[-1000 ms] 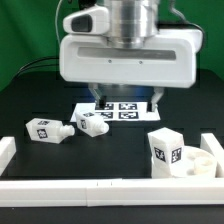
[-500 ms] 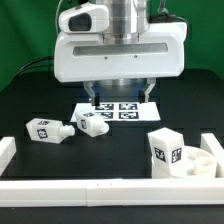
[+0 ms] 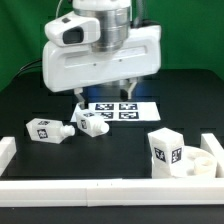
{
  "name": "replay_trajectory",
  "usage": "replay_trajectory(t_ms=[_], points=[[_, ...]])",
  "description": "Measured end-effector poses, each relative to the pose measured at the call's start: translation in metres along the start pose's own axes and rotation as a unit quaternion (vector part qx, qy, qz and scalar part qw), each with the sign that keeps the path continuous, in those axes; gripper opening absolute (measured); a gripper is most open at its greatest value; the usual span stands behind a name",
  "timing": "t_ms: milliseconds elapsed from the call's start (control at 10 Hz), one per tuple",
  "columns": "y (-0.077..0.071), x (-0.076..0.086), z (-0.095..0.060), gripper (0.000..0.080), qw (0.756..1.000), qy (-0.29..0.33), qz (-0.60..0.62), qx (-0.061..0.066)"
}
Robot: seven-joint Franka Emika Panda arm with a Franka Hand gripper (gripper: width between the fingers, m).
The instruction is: Assemble stool
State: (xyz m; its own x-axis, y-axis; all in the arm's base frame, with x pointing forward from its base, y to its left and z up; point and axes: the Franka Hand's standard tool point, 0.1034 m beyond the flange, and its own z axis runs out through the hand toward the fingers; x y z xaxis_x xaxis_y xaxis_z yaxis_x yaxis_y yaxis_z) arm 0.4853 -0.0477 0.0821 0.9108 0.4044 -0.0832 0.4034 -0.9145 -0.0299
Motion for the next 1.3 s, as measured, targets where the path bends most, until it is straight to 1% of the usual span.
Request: replay_trajectory(t_ms=[100,300,400,500,600,700,900,1000,1100,1200,1300], points=[[0.000,0.002,0.000,0.0648,1.000,0.000,-0.001,-0.001],[0.001,0.000,0.002,0.0648,1.000,0.001,0.000,-0.001],[0.000,-0.013,0.012,0.0648,1.000,0.001,0.005,-0.004],[-0.003,-0.036,0.026,0.0648,1.000,-0.002,0.006,-0.005],[-0.009,-0.053,0.038,0.0648,1.000,-0.010,0.009,-0.004],[-0.010,-0.060,0.047,0.0648,1.000,-0.017,0.010,-0.004],[-0.011,-0.065,0.060,0.0648,1.000,-0.026,0.011,-0.006],[-0.015,-0.065,0.067,0.0648,0.999,-0.029,0.012,-0.007],[-0.017,-0.065,0.070,0.0648,0.999,-0.032,0.012,-0.006],[-0.016,-0.066,0.069,0.0648,0.999,-0.031,0.013,-0.006],[-0.016,-0.066,0.070,0.0545,0.999,-0.032,0.013,-0.006]])
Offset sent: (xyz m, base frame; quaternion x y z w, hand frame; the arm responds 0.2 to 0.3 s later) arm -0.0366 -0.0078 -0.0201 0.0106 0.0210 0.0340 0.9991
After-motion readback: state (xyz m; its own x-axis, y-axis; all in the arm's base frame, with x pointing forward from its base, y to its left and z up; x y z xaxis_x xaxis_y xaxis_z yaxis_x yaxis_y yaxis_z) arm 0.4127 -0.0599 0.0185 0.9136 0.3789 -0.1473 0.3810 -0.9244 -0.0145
